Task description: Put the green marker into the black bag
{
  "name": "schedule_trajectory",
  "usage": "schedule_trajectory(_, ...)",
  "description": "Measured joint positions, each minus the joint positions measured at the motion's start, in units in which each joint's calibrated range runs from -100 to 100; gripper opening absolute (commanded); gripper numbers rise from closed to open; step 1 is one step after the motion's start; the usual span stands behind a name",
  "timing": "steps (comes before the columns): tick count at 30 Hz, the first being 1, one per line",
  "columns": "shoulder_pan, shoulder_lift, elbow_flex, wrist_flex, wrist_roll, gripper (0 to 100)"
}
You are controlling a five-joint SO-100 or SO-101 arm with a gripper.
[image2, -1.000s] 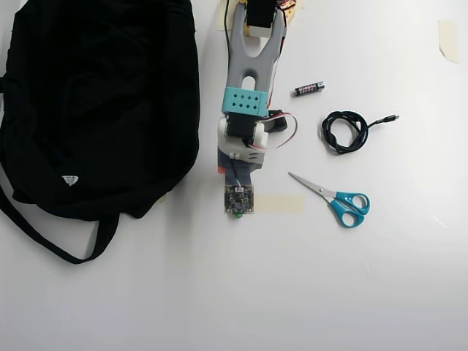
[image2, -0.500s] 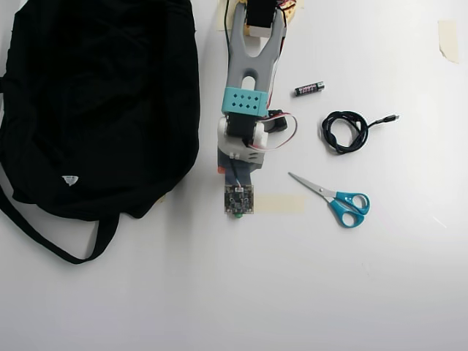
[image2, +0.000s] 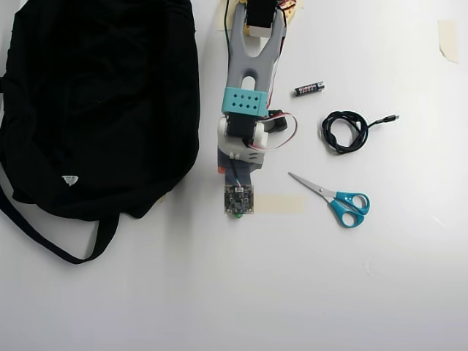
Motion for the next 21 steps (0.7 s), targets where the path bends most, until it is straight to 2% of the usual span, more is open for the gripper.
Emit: schedule_trajectory(21, -0.2, 0.1, -13.3, 10.9, 0.2, 2)
